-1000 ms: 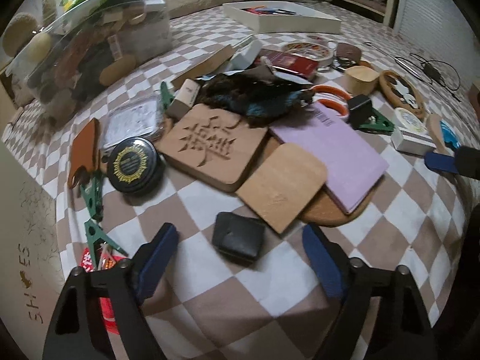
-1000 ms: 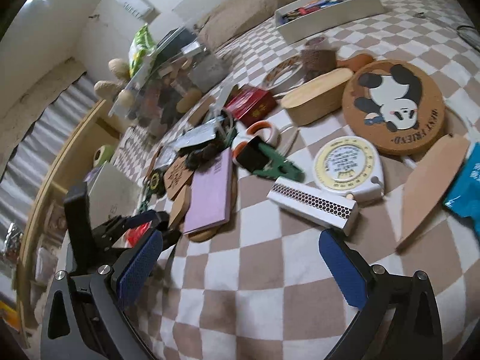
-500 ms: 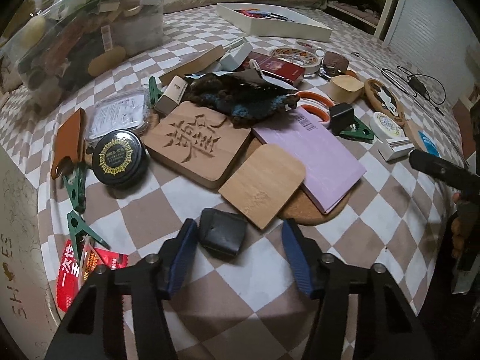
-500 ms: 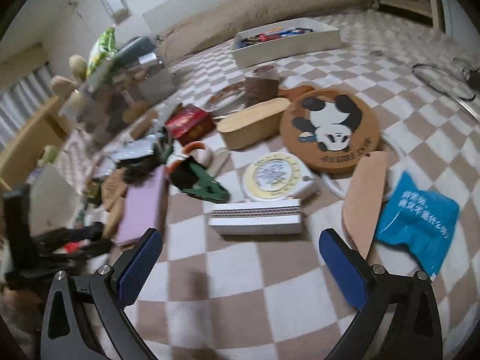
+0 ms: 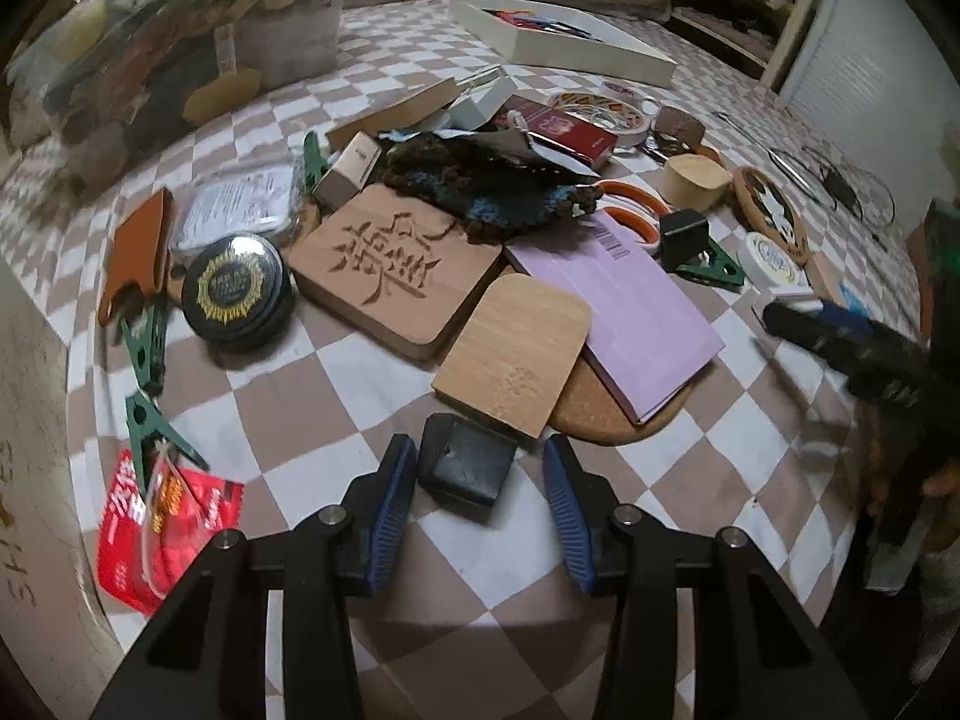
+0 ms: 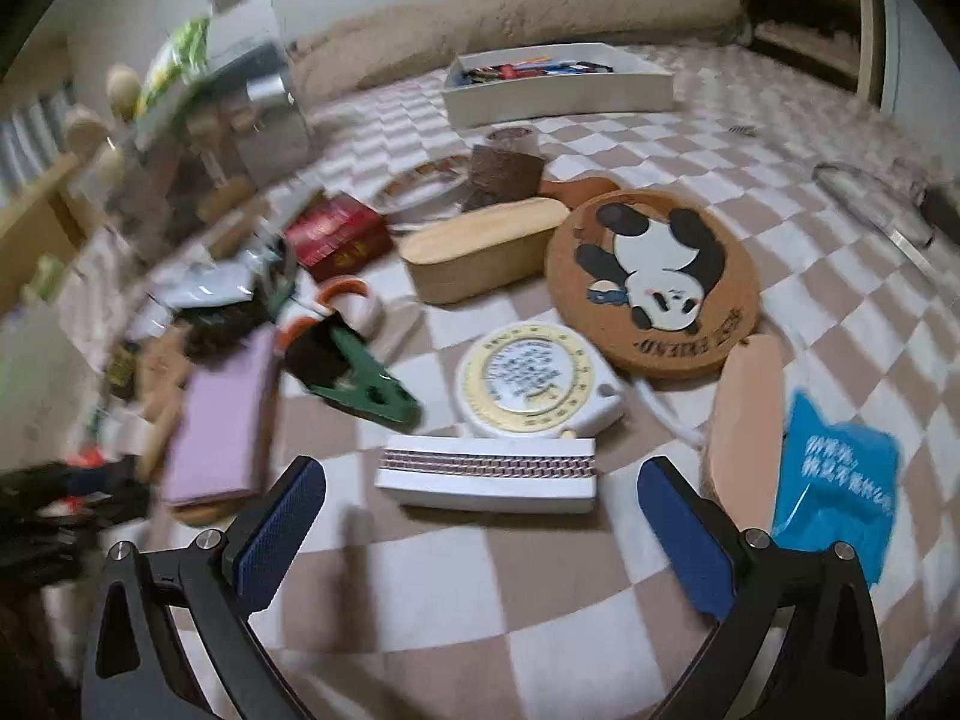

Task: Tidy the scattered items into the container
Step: 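Close the left tool on the black block while the right tool closes on the white striped box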

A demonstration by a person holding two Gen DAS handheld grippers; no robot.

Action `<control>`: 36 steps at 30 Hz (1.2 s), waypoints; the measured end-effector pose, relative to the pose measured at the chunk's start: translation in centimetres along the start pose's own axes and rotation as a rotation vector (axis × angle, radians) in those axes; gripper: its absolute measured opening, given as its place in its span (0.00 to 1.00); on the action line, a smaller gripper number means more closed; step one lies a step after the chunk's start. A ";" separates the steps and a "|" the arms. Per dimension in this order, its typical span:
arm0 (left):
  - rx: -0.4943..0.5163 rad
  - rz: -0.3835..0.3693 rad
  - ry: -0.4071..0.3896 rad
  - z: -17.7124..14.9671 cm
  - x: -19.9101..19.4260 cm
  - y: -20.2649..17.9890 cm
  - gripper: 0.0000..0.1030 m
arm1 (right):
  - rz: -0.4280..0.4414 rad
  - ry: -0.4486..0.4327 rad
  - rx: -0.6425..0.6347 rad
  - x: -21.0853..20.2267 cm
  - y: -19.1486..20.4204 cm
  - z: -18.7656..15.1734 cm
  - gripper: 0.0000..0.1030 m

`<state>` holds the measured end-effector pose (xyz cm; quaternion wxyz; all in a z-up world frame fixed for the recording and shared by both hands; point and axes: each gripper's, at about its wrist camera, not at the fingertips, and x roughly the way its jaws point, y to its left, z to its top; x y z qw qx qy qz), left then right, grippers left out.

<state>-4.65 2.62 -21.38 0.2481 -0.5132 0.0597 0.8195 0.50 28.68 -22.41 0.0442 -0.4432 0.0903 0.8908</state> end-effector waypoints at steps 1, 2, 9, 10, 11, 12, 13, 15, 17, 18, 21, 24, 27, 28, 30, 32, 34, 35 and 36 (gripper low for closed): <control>-0.018 -0.012 0.000 0.0 -0.1 0.2 0.43 | -0.011 0.003 -0.009 0.1 0.1 -0.1 1.00; -0.035 -0.024 0.000 0.0 -0.1 0.5 0.43 | -0.014 0.003 -0.011 0.0 0.2 -0.1 1.00; -0.013 0.006 0.003 -0.2 -0.3 0.3 0.37 | -0.021 -0.005 0.040 -0.5 -1.1 0.1 0.78; -0.010 0.010 0.002 -0.3 -0.3 0.3 0.37 | -0.021 -0.004 0.038 -0.5 -1.1 0.1 0.77; -0.009 0.014 0.001 -0.3 -0.3 0.3 0.36 | -0.022 -0.004 0.032 -0.6 -1.0 0.0 0.77; -0.008 0.021 0.000 -0.3 -0.3 0.3 0.32 | -0.021 -0.002 0.022 -0.6 -0.8 0.0 0.74; -0.009 0.028 -0.001 -0.3 -0.3 0.3 0.30 | -0.017 -0.001 0.011 -0.6 -0.6 0.0 0.67; -0.016 0.027 -0.003 -0.3 -0.3 0.4 0.29 | -0.010 0.000 -0.016 -0.6 -0.1 0.0 0.67; -0.011 0.035 -0.004 -0.3 -0.2 0.2 0.29 | 0.005 0.002 -0.039 -0.6 0.3 -0.1 0.67; -0.004 0.043 -0.005 -0.2 -0.2 0.1 0.29 | 0.011 0.001 -0.048 -0.6 0.5 -0.1 0.67; 0.009 0.056 -0.006 -0.2 -0.1 -0.3 0.29 | 0.038 0.000 -0.053 -0.9 0.6 -0.2 0.67; 0.009 0.058 -0.006 -0.3 -0.1 -0.4 0.29 | 0.077 0.006 -0.034 -1.2 0.4 -0.3 0.67; 0.019 0.068 -0.006 -0.3 -0.1 -0.5 0.29 | 0.107 0.016 -0.020 -1.3 0.3 -0.5 0.67; 0.024 0.074 -0.006 -0.3 -0.1 -0.6 0.29 | 0.114 0.018 -0.015 -1.3 0.3 -0.5 0.67; 0.031 0.081 -0.007 -0.3 -0.1 -0.7 0.29 | 0.131 0.023 0.003 -1.3 0.1 -0.5 0.67; 0.030 0.085 -0.009 -0.3 -0.2 -0.6 0.29 | 0.150 0.027 0.020 -1.4 -0.1 -0.4 0.67; 0.027 0.091 -0.011 -0.2 -0.2 -0.7 0.29 | 0.159 0.030 0.026 -1.4 -0.1 -0.4 0.67; 0.028 0.095 -0.011 -0.2 -0.2 -0.7 0.29 | 0.164 0.030 0.026 -1.4 -0.1 -0.4 0.67; 0.030 0.100 -0.012 -0.2 -0.2 -0.8 0.29 | 0.173 0.033 0.028 -1.4 -0.1 -0.4 0.67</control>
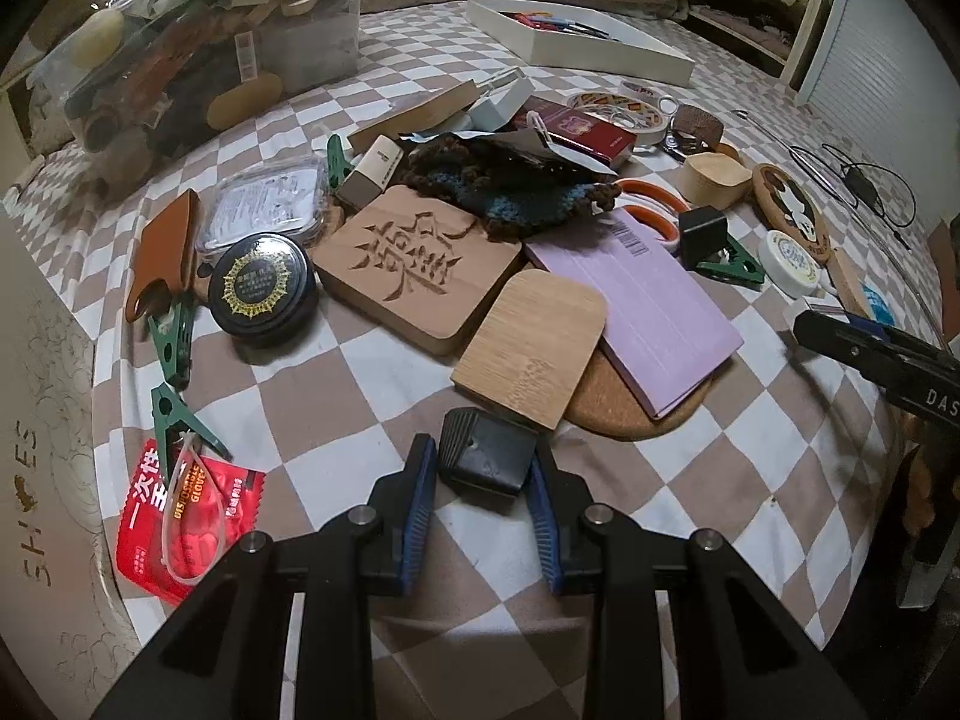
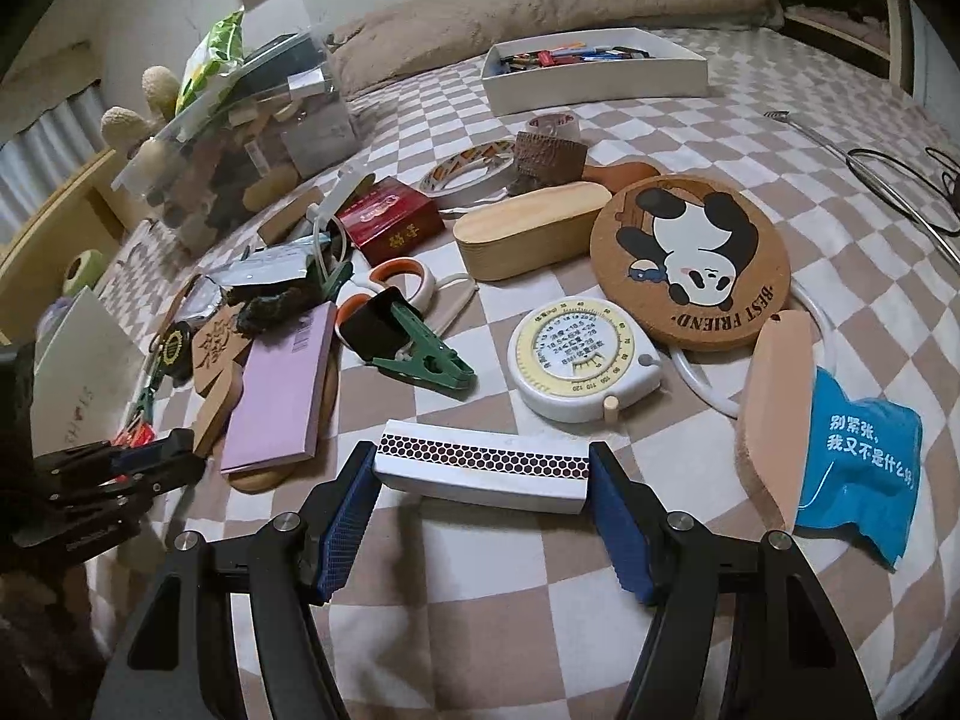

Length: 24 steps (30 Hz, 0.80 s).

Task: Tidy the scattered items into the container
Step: 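Close the left tool on the black block while the right tool closes on the white striped box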

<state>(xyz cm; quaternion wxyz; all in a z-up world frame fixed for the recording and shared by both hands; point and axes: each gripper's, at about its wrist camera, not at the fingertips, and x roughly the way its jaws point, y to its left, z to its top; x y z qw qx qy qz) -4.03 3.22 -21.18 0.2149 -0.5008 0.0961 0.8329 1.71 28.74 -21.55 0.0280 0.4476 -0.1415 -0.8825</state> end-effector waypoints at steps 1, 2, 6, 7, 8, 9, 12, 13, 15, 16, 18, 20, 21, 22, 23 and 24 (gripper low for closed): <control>0.001 0.005 -0.001 0.0 0.0 -0.1 0.29 | 0.012 0.004 0.006 0.0 -0.1 0.0 0.67; 0.002 0.009 -0.003 0.0 0.0 -0.2 0.29 | 0.025 0.006 0.012 -0.1 -0.2 0.0 0.67; -0.009 0.016 -0.009 0.0 -0.3 -0.2 0.29 | 0.053 0.009 0.018 -0.3 -0.2 -0.1 0.67; -0.014 0.014 -0.014 0.1 -0.5 -0.1 0.29 | 0.056 0.010 0.016 -0.3 -0.1 -0.1 0.67; -0.022 0.011 -0.020 0.1 -0.7 0.0 0.29 | 0.061 0.011 0.015 -0.4 -0.1 -0.2 0.67; -0.028 0.009 -0.025 0.1 -0.8 0.0 0.29 | 0.067 0.013 0.015 -0.4 0.0 -0.2 0.67; -0.048 0.002 -0.044 0.2 -1.4 0.1 0.29 | 0.076 0.016 0.009 -0.5 0.1 -0.3 0.67; -0.052 0.002 -0.048 0.2 -1.5 0.1 0.29 | 0.077 0.017 0.006 -0.5 0.2 -0.4 0.67; -0.054 0.008 -0.056 0.2 -1.8 -0.1 0.29 | 0.080 0.018 0.001 -0.6 0.3 -0.4 0.67; -0.053 0.011 -0.060 0.1 -1.9 -0.2 0.29 | 0.083 0.019 -0.002 -0.6 0.3 -0.4 0.67; -0.053 0.009 -0.064 0.1 -2.1 -0.3 0.29 | 0.089 0.021 -0.011 -0.6 0.6 -0.5 0.67; -0.056 0.005 -0.067 0.0 -2.3 -0.5 0.29 | 0.090 0.022 -0.021 -0.7 0.8 -0.6 0.67; -0.058 0.005 -0.071 -0.1 -2.4 -0.6 0.29 | 0.091 0.023 -0.027 -0.7 0.9 -0.6 0.67; -0.058 0.008 -0.077 -0.1 -2.6 -0.7 0.29 | 0.093 0.024 -0.030 -0.7 1.0 -0.7 0.67; -0.061 0.012 -0.083 -0.2 -2.8 -0.7 0.29 | 0.096 0.026 -0.034 -0.7 1.1 -0.7 0.67; -0.064 0.015 -0.089 -0.2 -3.0 -0.7 0.29 | 0.099 0.027 -0.037 -0.7 1.1 -0.7 0.67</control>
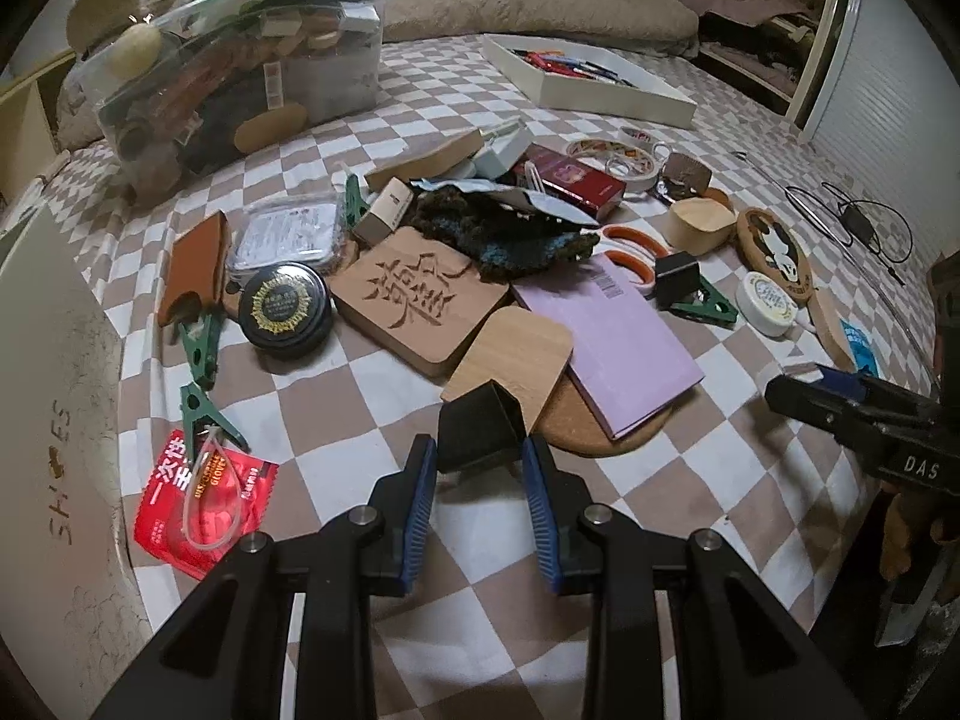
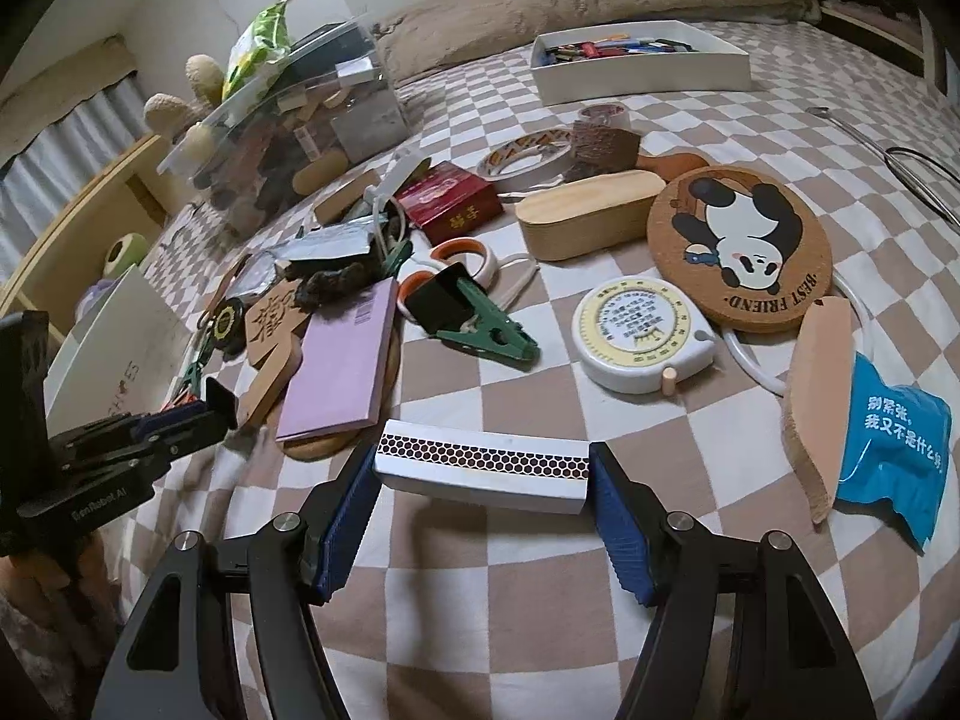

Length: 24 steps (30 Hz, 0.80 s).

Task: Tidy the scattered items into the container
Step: 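Close the left tool on the black block while the right tool closes on the white striped box, then lift and carry the black block and white striped box with both tools over the white box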

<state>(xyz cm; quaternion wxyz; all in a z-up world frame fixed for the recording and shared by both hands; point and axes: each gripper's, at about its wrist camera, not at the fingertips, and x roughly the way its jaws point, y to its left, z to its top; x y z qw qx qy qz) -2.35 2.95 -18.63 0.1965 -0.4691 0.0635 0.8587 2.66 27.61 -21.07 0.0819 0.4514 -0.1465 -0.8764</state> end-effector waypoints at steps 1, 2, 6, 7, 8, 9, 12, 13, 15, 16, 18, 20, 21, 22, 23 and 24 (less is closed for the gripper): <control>-0.006 -0.001 -0.006 0.0 -0.2 0.1 0.29 | 0.003 0.001 -0.003 0.0 0.1 -0.1 0.67; -0.016 -0.004 -0.013 -0.1 -0.4 0.2 0.29 | 0.005 0.001 -0.008 -0.1 0.2 -0.1 0.67; -0.039 -0.010 -0.035 -0.2 -1.2 0.4 0.29 | 0.015 0.001 -0.018 -0.2 0.4 -0.3 0.67; -0.045 -0.016 -0.040 -0.2 -1.3 0.4 0.29 | 0.018 0.001 -0.019 -0.3 0.5 -0.4 0.67; -0.053 -0.019 -0.046 -0.3 -1.5 0.4 0.29 | 0.022 0.001 -0.019 -0.3 0.5 -0.4 0.67; -0.058 -0.020 -0.052 -0.3 -1.7 0.3 0.29 | 0.025 0.001 -0.018 -0.4 0.5 -0.4 0.67; -0.067 -0.018 -0.068 -0.5 -2.3 0.2 0.29 | 0.031 0.002 -0.016 -0.4 0.5 -0.6 0.67; -0.071 -0.017 -0.073 -0.6 -2.5 0.1 0.29 | 0.032 0.002 -0.017 -0.5 0.6 -0.6 0.67; -0.072 -0.004 -0.083 -0.7 -2.8 -0.1 0.29 | 0.034 -0.002 -0.019 -0.7 0.7 -0.7 0.67; -0.069 0.003 -0.088 -0.8 -2.9 -0.2 0.29 | 0.035 -0.004 -0.020 -0.7 0.7 -0.8 0.67; -0.064 0.023 -0.106 -0.9 -3.4 -0.5 0.29 | 0.036 -0.016 -0.023 -1.1 0.9 -0.8 0.67; -0.058 0.035 -0.126 -1.0 -4.0 -1.0 0.29 | 0.033 -0.029 -0.024 -1.4 1.0 -0.8 0.67; -0.057 0.037 -0.132 -1.0 -4.2 -1.2 0.29 | 0.035 -0.038 -0.024 -1.7 1.1 -0.9 0.67; -0.056 0.040 -0.137 -1.1 -4.3 -1.4 0.29 | 0.038 -0.045 -0.024 -2.0 1.2 -0.9 0.67; -0.054 0.045 -0.141 -1.2 -4.5 -1.7 0.29 | 0.040 -0.053 -0.027 -2.2 1.3 -1.0 0.67; -0.053 0.049 -0.147 -1.4 -4.7 -2.0 0.29 | 0.039 -0.062 -0.031 -2.4 1.4 -1.0 0.67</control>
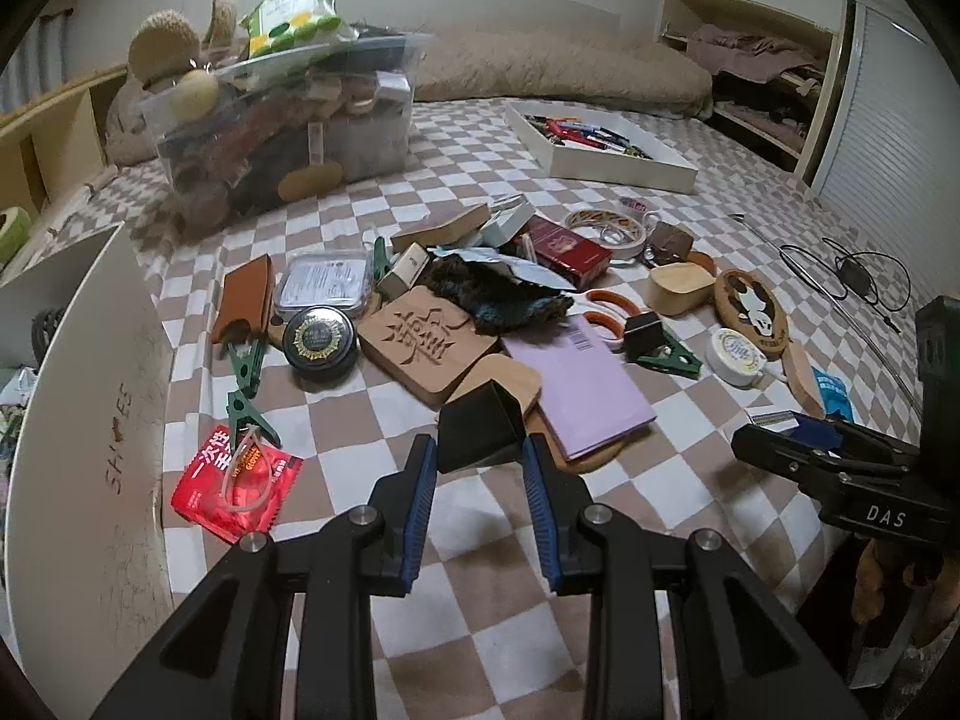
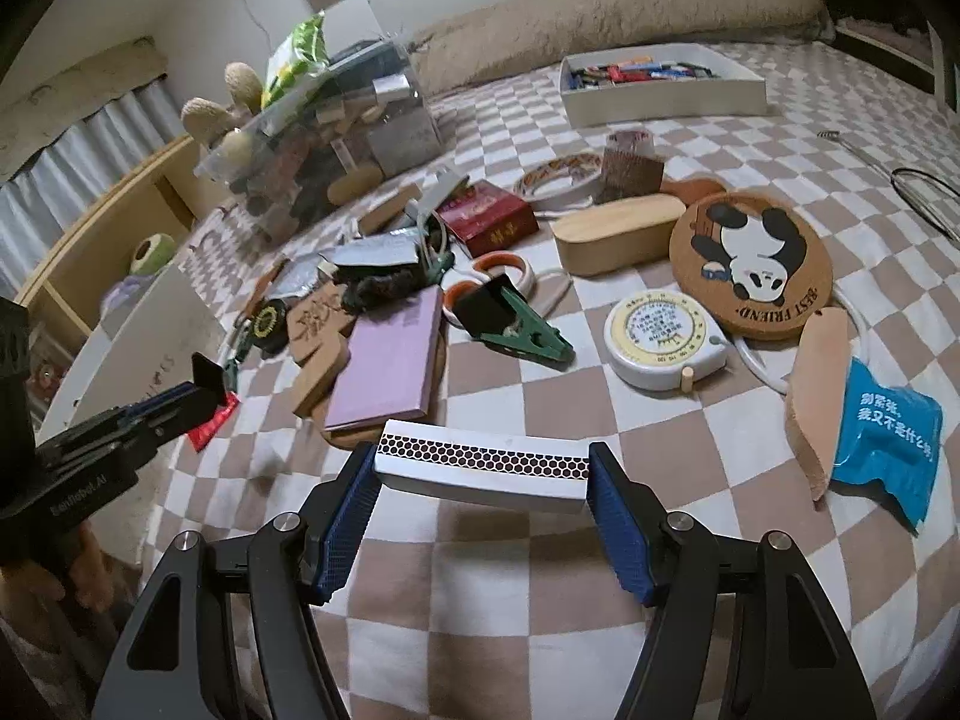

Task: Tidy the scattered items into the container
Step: 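Lift and carry the black block and white striped box with both tools over the white box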

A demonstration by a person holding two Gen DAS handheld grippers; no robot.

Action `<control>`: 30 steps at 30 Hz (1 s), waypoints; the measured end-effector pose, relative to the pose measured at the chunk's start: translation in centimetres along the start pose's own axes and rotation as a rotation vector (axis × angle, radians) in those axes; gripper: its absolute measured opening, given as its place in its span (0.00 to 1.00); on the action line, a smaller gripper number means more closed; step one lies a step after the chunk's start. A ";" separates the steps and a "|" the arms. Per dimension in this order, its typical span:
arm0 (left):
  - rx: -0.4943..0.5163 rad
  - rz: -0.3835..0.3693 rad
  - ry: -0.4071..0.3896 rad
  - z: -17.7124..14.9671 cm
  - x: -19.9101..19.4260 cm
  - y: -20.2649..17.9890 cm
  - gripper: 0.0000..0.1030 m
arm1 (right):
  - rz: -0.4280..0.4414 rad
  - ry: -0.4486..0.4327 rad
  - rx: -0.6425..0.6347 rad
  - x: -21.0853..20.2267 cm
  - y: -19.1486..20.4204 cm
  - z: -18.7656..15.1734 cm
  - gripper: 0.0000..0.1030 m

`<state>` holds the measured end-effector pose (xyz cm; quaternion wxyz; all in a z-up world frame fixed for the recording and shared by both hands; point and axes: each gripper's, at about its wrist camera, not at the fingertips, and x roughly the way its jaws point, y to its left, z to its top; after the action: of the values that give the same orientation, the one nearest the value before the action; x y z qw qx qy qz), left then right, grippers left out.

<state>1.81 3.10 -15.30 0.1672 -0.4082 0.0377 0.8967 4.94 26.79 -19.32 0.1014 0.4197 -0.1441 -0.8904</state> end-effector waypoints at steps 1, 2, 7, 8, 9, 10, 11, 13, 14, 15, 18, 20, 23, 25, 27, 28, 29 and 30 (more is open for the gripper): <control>0.004 0.000 -0.007 -0.1 -0.3 -0.4 0.29 | -0.002 -0.008 -0.004 -0.2 0.1 -0.1 0.67; 0.005 -0.003 -0.013 -0.2 -0.5 -0.7 0.29 | 0.001 -0.015 -0.007 -0.4 0.2 -0.1 0.67; 0.023 -0.018 -0.025 -1.1 -1.2 -2.4 0.29 | 0.011 -0.028 -0.023 -1.0 0.7 -0.6 0.67; 0.031 -0.015 -0.028 -1.2 -1.4 -2.7 0.29 | 0.014 -0.029 -0.023 -1.1 0.9 -0.7 0.67; 0.032 -0.018 -0.032 -1.3 -1.5 -2.9 0.29 | 0.019 -0.026 -0.019 -1.1 0.9 -0.7 0.67; 0.027 -0.025 -0.036 -1.4 -1.6 -3.1 0.29 | 0.028 -0.022 -0.011 -1.1 0.9 -0.7 0.67; 0.022 -0.029 -0.039 -1.4 -1.8 -3.2 0.29 | 0.043 -0.020 0.003 -1.2 1.0 -0.8 0.67; 0.024 -0.022 -0.052 -1.7 -2.2 -3.6 0.29 | 0.057 -0.021 0.012 -1.5 1.2 -0.9 0.67; 0.029 -0.017 -0.061 -1.7 -2.5 -3.9 0.29 | 0.055 -0.025 0.010 -1.7 1.3 -0.9 0.67; 0.033 -0.014 -0.071 -1.8 -2.9 -4.1 0.29 | 0.056 -0.028 0.011 -1.9 1.5 -0.9 0.67; 0.029 -0.018 -0.098 -1.9 -3.9 -4.4 0.29 | 0.073 -0.043 0.015 -2.7 1.8 -0.7 0.67; 0.028 -0.012 -0.115 -1.9 -4.6 -4.4 0.29 | 0.078 -0.056 0.011 -3.2 2.0 -0.6 0.67; 0.023 0.007 -0.156 -1.7 -5.9 -4.3 0.29 | 0.112 -0.070 0.013 -4.0 2.3 -0.1 0.67; 0.013 0.010 -0.184 -1.6 -7.0 -4.0 0.29 | 0.130 -0.081 0.022 -4.5 2.5 0.3 0.67; 0.006 0.017 -0.207 -1.3 -8.0 -3.6 0.29 | 0.135 -0.096 0.017 -5.0 2.9 0.7 0.67; 0.004 0.028 -0.218 -1.2 -8.4 -3.5 0.29 | 0.139 -0.104 0.013 -5.3 3.1 0.9 0.67; 0.006 0.044 -0.230 -1.1 -8.9 -3.4 0.29 | 0.144 -0.111 0.009 -5.5 3.3 1.0 0.67; 0.007 0.056 -0.241 -1.0 -9.4 -3.3 0.29 | 0.152 -0.119 0.005 -5.8 3.6 1.2 0.67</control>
<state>9.36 3.44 -8.81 0.1467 -0.2958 0.0318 0.9434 7.85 25.40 -13.18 0.1589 0.3542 -0.1836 -0.9031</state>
